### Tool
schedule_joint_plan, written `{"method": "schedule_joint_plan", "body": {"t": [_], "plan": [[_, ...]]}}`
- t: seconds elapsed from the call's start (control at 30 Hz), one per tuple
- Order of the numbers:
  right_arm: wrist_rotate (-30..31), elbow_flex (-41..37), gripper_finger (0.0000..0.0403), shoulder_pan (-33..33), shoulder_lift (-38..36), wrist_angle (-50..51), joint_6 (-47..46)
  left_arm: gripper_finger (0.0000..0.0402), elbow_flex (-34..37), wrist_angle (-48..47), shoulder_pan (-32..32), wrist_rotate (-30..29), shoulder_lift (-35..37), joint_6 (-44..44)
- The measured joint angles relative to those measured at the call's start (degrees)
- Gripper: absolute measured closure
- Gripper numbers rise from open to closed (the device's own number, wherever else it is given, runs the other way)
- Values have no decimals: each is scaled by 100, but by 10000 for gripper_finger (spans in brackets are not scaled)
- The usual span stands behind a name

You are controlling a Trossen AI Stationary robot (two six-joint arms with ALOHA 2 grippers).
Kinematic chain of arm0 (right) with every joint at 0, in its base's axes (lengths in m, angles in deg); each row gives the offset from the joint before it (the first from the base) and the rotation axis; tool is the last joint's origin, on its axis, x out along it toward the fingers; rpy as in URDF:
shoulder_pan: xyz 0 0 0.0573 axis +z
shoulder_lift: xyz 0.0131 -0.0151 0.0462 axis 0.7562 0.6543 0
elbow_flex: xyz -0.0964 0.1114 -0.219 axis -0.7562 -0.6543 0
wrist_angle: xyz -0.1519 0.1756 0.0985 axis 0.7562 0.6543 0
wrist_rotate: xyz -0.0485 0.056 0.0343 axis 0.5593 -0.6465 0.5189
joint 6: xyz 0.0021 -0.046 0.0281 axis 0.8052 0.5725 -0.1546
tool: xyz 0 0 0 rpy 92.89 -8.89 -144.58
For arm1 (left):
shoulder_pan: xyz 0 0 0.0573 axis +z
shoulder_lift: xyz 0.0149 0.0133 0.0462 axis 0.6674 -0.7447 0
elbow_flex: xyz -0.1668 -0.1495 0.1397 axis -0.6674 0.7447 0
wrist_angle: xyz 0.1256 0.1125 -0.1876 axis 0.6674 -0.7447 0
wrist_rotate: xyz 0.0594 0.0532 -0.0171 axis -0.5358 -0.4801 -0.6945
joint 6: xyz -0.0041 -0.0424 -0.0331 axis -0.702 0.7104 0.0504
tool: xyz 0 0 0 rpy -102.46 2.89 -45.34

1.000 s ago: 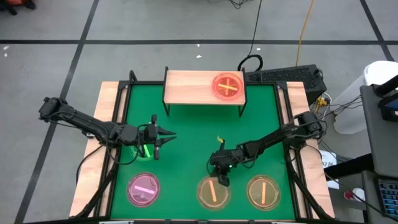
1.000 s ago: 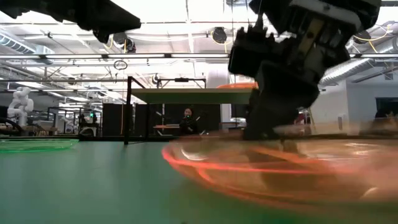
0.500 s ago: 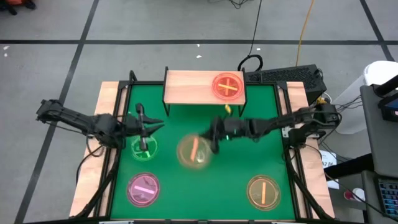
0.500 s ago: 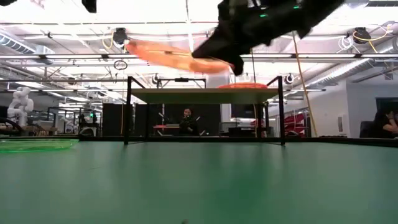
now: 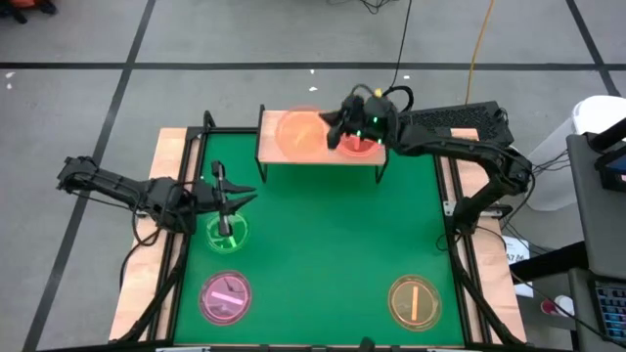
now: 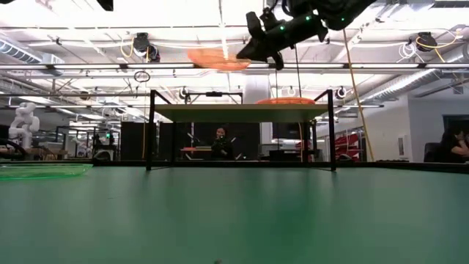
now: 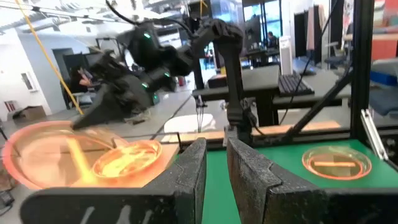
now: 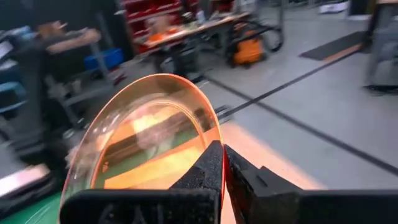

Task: Place and stack plates onto a shelf
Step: Put the left orange plate on the shelf, then stack the pink plate on top of the left orange plate on the shelf

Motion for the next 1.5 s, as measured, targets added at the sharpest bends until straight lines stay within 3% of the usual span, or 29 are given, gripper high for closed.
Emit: {"method": "schedule_joint_plan", "body": {"t": [0.23,0.33,0.63,0.77,1.0,1.5], "plan": [[-590,729,403,-346,767,3,-305,330,0,-7,69,-2,-206,-1],[-744,1231,403,-337,1222,505,-204,330,0,11,105,-2,-276,99],[-524,1403,403,-410,1603,852,-62,330,0,-167,103,-1,-322,150],[-102,1403,403,-444,1599,843,48,330,0,-184,103,0,-322,153],[-121,1403,402,-570,1599,938,-21,330,0,-190,103,-1,-322,225],[-140,1397,305,-561,1548,895,191,330,2,-250,103,0,-322,414]]}}
